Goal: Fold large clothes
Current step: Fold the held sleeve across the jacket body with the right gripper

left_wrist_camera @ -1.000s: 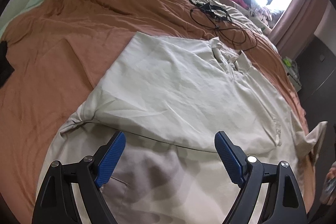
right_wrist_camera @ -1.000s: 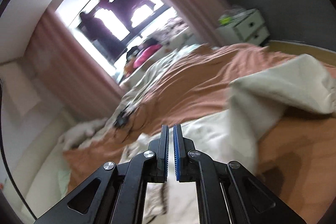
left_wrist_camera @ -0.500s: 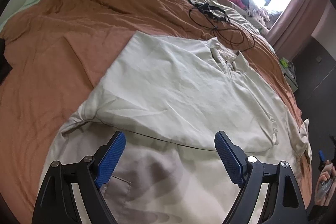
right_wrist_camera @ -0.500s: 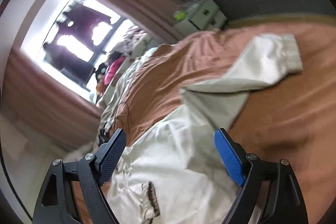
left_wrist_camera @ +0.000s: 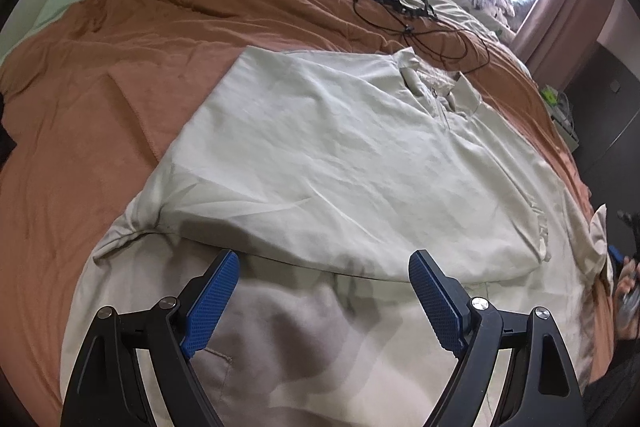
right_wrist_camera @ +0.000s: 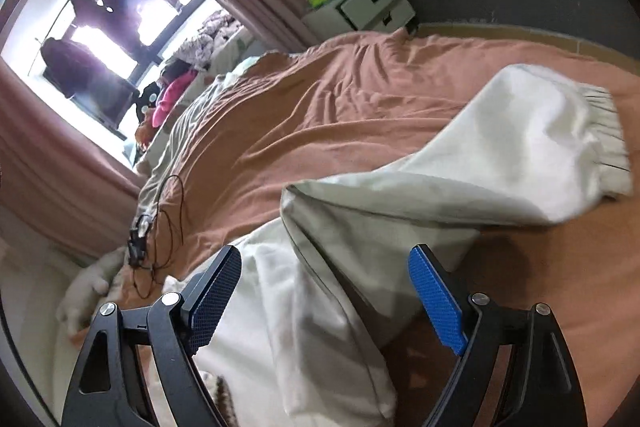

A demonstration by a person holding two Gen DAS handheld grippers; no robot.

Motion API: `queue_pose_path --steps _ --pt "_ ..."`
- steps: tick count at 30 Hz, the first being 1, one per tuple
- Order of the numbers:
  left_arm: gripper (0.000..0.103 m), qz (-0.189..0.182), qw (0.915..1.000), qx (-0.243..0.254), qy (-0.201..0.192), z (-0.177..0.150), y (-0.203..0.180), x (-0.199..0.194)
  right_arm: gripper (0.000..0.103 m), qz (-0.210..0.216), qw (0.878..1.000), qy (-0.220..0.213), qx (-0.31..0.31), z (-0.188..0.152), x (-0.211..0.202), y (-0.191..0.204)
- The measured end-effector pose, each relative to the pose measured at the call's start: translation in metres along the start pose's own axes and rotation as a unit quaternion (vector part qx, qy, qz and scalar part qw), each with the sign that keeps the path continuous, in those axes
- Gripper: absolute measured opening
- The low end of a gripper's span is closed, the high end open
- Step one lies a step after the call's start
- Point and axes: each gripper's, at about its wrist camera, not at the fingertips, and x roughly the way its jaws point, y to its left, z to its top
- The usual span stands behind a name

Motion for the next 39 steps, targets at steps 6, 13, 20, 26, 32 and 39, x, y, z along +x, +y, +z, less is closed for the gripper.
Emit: queue_pose_path --steps 6,13,20,26,32,39 --pt "0.088 0.005 1.0000 0.003 0.000 0.002 -0.004 0.007 0.086 0.048 0.995 0.004 0.084 0.012 0.022 -0.024" --pt "0.088 0.011 0.9999 0.007 0.010 0.001 -0.004 0.015 0.086 0.071 0.986 0.004 0.151 0.007 0.048 -0.048" --pt "0.088 0.015 0.9997 0.008 0.014 0.000 -0.004 0.020 0.086 0.034 0.975 -0.063 0.211 0.007 0.038 -0.078" --pt "0.088 0.014 0.9998 0.005 0.017 0.001 -0.006 0.022 0.009 -0.010 0.969 -0.081 0.233 0.014 0.028 -0.098" --pt "0.088 0.015 0.9998 -0.010 0.010 0.003 -0.001 0.017 0.005 0.007 0.989 -0.119 0.089 0.034 -0.019 -0.039" --pt "0.088 0.005 0.9991 -0.043 0.004 0.009 0.010 0.009 0.005 0.082 0.989 -0.118 -0.036 0.041 -0.081 0.059"
